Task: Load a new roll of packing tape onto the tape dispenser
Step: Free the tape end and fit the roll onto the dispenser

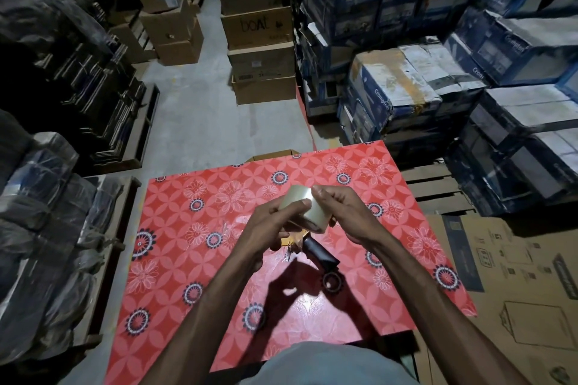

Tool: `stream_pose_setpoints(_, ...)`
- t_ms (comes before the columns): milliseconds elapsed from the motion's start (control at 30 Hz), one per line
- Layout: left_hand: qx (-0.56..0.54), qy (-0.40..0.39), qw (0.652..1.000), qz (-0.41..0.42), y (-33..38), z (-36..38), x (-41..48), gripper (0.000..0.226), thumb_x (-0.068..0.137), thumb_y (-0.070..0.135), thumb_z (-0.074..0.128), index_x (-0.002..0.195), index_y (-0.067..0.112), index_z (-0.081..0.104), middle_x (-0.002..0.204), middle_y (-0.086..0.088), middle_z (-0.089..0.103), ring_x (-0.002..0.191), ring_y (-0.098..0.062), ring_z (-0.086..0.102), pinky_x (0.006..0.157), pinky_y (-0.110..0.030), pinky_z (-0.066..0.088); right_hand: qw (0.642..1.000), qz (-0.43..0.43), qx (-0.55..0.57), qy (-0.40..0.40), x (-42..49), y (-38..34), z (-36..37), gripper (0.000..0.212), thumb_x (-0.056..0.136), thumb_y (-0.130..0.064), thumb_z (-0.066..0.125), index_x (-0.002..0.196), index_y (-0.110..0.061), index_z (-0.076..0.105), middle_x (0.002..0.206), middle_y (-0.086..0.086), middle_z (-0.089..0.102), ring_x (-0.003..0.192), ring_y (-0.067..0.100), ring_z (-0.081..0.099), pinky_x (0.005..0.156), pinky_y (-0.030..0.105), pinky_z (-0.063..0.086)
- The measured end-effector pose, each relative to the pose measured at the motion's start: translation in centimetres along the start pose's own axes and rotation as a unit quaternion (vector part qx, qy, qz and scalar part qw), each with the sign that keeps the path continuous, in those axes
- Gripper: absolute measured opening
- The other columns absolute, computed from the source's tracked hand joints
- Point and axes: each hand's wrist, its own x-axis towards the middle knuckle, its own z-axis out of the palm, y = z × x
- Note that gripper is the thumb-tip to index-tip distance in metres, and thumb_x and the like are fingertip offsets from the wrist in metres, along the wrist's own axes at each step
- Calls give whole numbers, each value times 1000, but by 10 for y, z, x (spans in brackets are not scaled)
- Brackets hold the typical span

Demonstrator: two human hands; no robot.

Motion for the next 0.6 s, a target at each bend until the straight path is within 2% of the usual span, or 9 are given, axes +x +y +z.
stream_pose_setpoints(67,-6,-1,1000,4,2,1,0,49,89,53,78,127,22,75,100,-6,84,103,-26,80,100,-45,55,1000,0,25,14,2,-1,0,49,96,-59,58,75,-16,71,70,7,57,61,16,49,54,24,37)
stream_pose_setpoints(133,-15,-4,1000,3,5,1,0,53,84,55,80,125,21,76,101,-8,84,103,-27,80,92,-40,54,999,-2,31,10,5,1,0,57,94,-64,62,78,-10,71,75,13,57,66,22,47,56,27,36)
stream_pose_setpoints(233,-31,0,999,-7,5,-1,1,57,77,51,78,124,18,76,105,-13,83,105,-34,79,82,-33,51,999,-1,33,9,7,1,0,53,97,-59,61,74,-12,71,73,6,60,65,17,52,58,25,39)
stream_pose_setpoints(333,-40,-3,999,-17,3,-3,2,58,74,48,79,122,16,76,107,-16,82,109,-39,77,79,-31,52,999,0,36,13,8,2,-1,65,92,-68,64,73,-6,66,74,6,58,68,17,52,61,28,40)
stream_pose_setpoints(433,-17,19,1000,-1,4,1,2,69,64,61,75,124,27,77,106,-5,81,109,-31,76,84,-35,52,1000,5,24,16,8,3,1,48,99,-55,59,72,-18,73,70,-2,63,64,12,56,62,28,42)
stream_pose_setpoints(533,28,33,998,38,10,5,-1,62,71,63,76,129,43,74,105,1,82,92,-23,69,78,-43,47,1000,1,7,13,9,1,1,45,102,-51,57,77,-20,76,74,4,70,70,17,65,71,41,52)
stream_pose_setpoints(600,26,25,999,38,13,5,-1,48,81,53,81,127,41,76,103,1,83,91,-23,70,78,-38,46,1000,-3,7,13,10,0,0,51,99,-58,60,81,-14,77,79,10,73,75,23,68,77,54,55)
